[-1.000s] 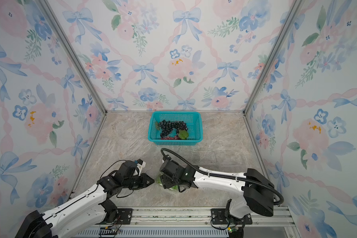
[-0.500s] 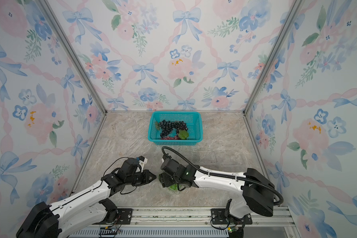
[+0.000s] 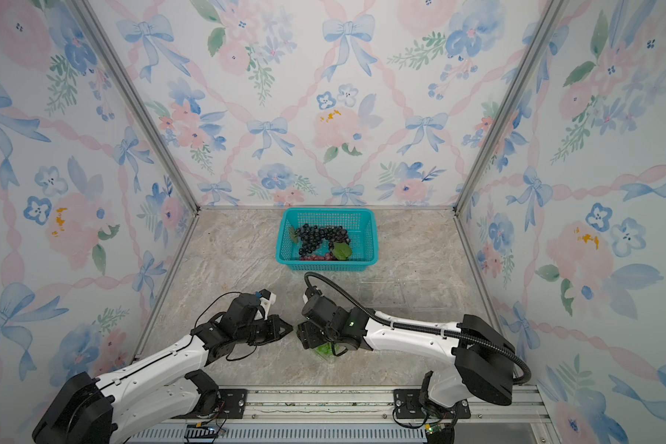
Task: Pack grapes into containers
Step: Close the packing box at the center of the board.
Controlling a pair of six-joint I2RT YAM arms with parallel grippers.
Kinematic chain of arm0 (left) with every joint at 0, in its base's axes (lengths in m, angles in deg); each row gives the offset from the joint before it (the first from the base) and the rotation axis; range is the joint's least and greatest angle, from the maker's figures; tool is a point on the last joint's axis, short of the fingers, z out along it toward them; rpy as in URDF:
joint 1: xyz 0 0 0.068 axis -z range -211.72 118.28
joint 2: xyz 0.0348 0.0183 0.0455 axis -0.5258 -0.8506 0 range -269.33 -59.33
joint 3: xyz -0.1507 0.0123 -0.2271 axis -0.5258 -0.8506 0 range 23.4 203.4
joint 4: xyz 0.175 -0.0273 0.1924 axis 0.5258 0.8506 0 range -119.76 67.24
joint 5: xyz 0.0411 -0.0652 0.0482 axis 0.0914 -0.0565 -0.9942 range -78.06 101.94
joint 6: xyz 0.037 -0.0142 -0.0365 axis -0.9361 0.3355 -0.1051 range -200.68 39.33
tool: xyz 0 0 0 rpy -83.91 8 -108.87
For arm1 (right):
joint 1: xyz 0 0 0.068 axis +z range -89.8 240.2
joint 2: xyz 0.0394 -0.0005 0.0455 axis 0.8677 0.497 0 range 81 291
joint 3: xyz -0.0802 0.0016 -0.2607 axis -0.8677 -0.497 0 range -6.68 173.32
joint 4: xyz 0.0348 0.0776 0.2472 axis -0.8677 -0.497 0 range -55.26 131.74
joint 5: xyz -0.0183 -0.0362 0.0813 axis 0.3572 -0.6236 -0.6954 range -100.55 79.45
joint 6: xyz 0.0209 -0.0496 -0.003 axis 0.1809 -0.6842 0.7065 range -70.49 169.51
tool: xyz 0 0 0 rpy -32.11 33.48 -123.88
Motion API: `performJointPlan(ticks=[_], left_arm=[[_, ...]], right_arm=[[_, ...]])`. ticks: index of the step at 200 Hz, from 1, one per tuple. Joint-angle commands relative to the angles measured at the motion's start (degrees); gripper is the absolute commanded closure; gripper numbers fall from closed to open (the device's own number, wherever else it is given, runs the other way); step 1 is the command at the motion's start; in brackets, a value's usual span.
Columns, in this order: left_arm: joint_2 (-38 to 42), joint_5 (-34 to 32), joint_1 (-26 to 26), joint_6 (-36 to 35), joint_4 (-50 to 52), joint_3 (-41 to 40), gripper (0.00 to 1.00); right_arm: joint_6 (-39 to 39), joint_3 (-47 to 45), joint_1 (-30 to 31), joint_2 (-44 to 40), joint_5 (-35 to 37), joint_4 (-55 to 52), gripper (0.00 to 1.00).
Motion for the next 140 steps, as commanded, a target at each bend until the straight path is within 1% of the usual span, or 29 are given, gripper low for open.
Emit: performJointPlan(ticks=[1, 27, 64, 133, 140], left_arm=[[-0.3, 1.8, 0.3, -1.4, -1.2, -1.1, 0.85], [-0.5, 2.7, 0.3, -1.9, -1.2, -1.5, 0.83], [-1.4, 3.8, 0.3, -2.8, -1.2, -2.0, 0.78], [-4.4, 5.2, 0.3, -4.0, -1.2, 0.0, 0.75], [-4.7, 5.3, 0.4, -4.0, -1.2, 0.0, 0.76]], right_arm=[[1.0, -1.6, -0.7, 1.1, -1.0, -1.6, 0.28], [0.9, -1.3, -0.7, 1.3, -1.2, -1.8, 0.28], [0.7, -1.1, -0.8, 1.6, -1.6, -1.8, 0.27], [1.8, -2.4, -1.1, 1.6, -2.2, -0.1, 0.28], [1.9, -2.5, -1.1, 3.2, -2.2, 0.1, 0.28]])
